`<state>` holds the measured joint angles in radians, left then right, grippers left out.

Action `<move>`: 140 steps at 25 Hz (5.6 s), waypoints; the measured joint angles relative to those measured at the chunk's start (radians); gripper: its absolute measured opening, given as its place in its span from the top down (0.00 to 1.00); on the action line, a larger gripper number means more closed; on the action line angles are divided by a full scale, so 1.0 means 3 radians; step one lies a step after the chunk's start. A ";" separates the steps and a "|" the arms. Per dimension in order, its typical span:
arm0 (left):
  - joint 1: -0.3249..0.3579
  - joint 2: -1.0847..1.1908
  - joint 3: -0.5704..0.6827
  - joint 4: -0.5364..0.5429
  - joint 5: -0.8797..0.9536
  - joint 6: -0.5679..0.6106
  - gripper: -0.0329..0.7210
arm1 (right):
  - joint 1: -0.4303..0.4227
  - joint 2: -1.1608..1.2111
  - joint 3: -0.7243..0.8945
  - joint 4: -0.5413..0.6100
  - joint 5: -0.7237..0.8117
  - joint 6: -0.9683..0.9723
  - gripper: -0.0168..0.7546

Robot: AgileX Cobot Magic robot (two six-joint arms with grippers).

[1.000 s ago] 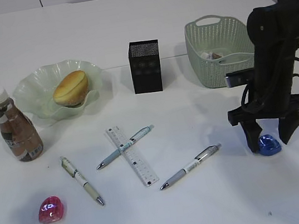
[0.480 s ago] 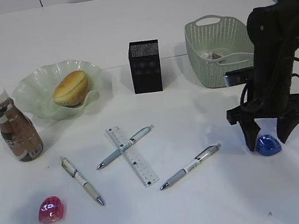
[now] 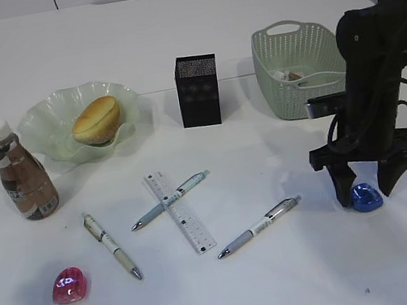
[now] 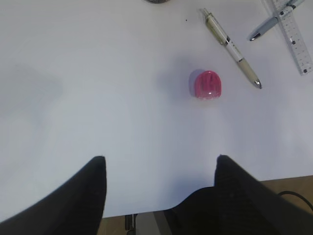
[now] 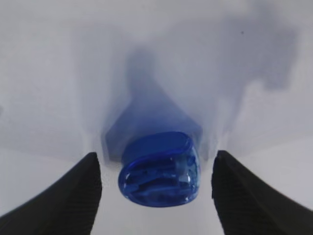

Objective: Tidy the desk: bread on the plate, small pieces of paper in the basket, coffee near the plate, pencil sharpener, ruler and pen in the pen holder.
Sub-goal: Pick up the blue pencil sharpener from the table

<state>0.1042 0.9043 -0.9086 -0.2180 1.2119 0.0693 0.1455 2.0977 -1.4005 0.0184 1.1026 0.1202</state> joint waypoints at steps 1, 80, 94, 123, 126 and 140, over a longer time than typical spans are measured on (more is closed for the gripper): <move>0.0000 0.0000 0.0000 0.0000 0.0000 0.0000 0.31 | 0.0000 0.0000 0.0000 0.0000 0.0016 0.0000 0.28; 0.0000 0.0000 0.0000 -0.0146 0.0086 -0.0015 0.31 | 0.0112 0.0333 -0.0992 0.0348 0.0371 -0.0256 0.54; 0.0000 0.0000 0.0000 -0.0140 0.0086 -0.0015 0.31 | 0.0106 0.0333 -0.1426 -0.0179 0.0371 -0.0226 0.49; 0.0000 0.0000 0.0000 -0.0122 0.0088 -0.0015 0.31 | -0.0261 0.0333 -0.1167 -0.0320 0.0386 -0.0254 0.49; 0.0000 0.0000 0.0000 -0.0116 0.0088 -0.0015 0.31 | -0.0282 0.0333 -0.1167 -0.0320 0.0386 -0.0225 0.43; 0.0000 0.0000 0.0000 -0.0116 0.0088 -0.0015 0.31 | -0.0359 0.0333 -0.1167 -0.0320 0.0386 -0.0168 0.31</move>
<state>0.1042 0.9043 -0.9086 -0.2528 1.2382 0.0647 0.0379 2.1975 -1.7508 -0.0777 1.2186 0.0699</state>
